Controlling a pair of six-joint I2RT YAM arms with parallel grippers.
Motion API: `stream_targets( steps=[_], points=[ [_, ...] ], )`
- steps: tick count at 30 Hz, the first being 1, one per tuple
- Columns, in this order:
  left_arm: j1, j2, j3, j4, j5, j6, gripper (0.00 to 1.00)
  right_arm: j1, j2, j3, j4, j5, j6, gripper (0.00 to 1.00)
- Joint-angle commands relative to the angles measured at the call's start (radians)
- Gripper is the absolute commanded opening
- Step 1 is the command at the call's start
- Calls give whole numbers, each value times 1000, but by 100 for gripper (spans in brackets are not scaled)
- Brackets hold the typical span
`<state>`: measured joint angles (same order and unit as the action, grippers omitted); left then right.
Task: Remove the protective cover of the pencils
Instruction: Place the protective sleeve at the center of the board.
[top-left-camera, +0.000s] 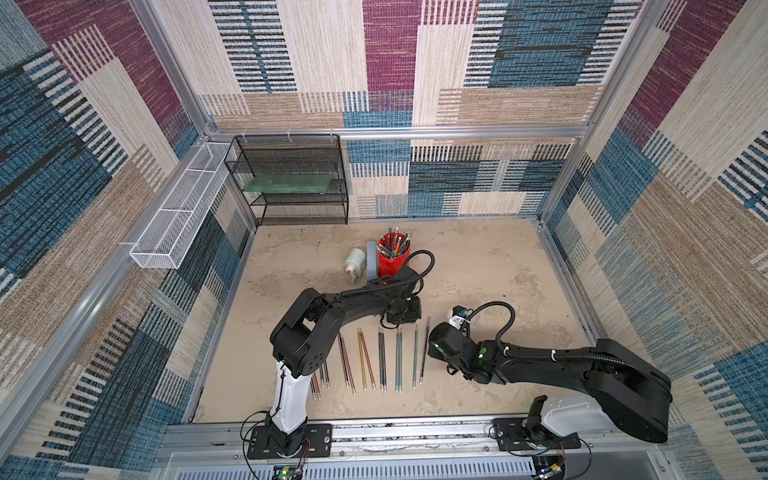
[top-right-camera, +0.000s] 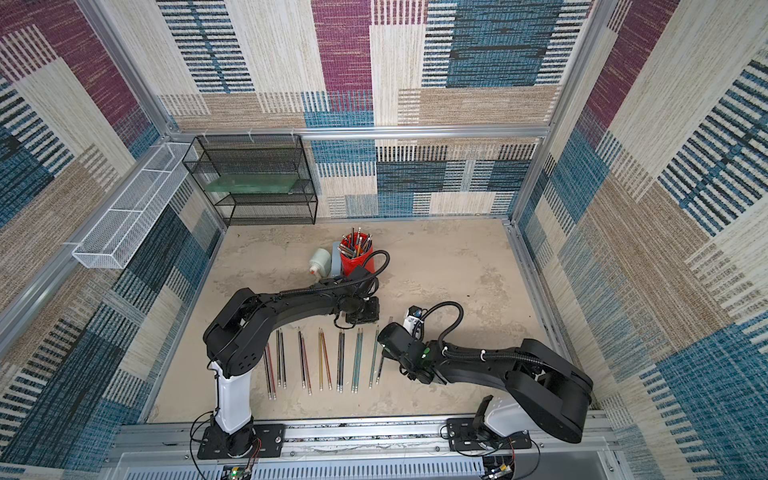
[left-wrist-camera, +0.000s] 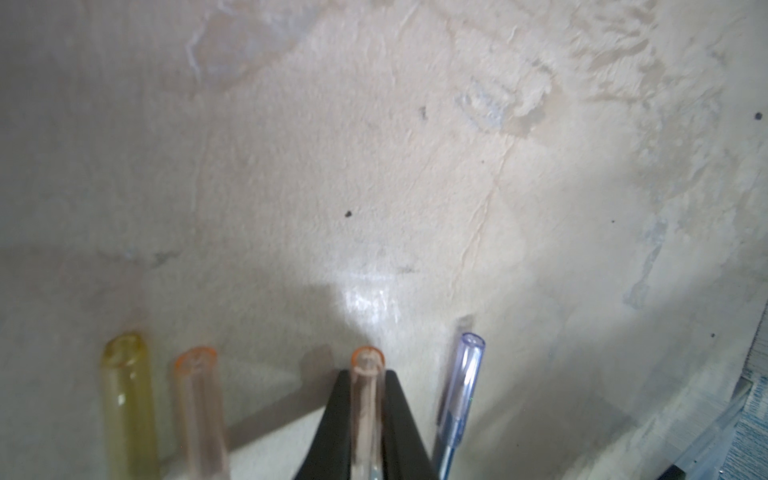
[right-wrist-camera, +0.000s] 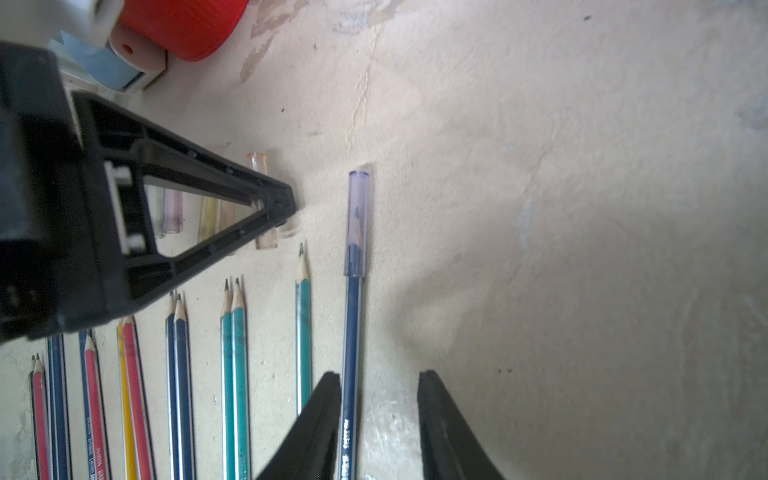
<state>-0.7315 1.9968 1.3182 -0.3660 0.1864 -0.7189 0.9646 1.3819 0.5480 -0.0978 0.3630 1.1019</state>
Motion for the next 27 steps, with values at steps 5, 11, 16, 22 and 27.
stream_targets(
  steps=[5,11,16,22,27],
  points=[
    [0,-6,1,-21,-18,25,12,0,2,10,18,3,-5,37],
    [0,-13,-4,-22,-22,22,16,0,6,12,19,2,-7,37],
    [0,-15,-7,-19,-21,20,19,0,5,10,18,2,-7,37],
    [0,-20,-16,-14,-26,14,24,0,-3,5,10,7,-7,37],
    [0,-29,-22,-12,-27,12,27,6,4,23,-12,13,-12,37]
  ],
)
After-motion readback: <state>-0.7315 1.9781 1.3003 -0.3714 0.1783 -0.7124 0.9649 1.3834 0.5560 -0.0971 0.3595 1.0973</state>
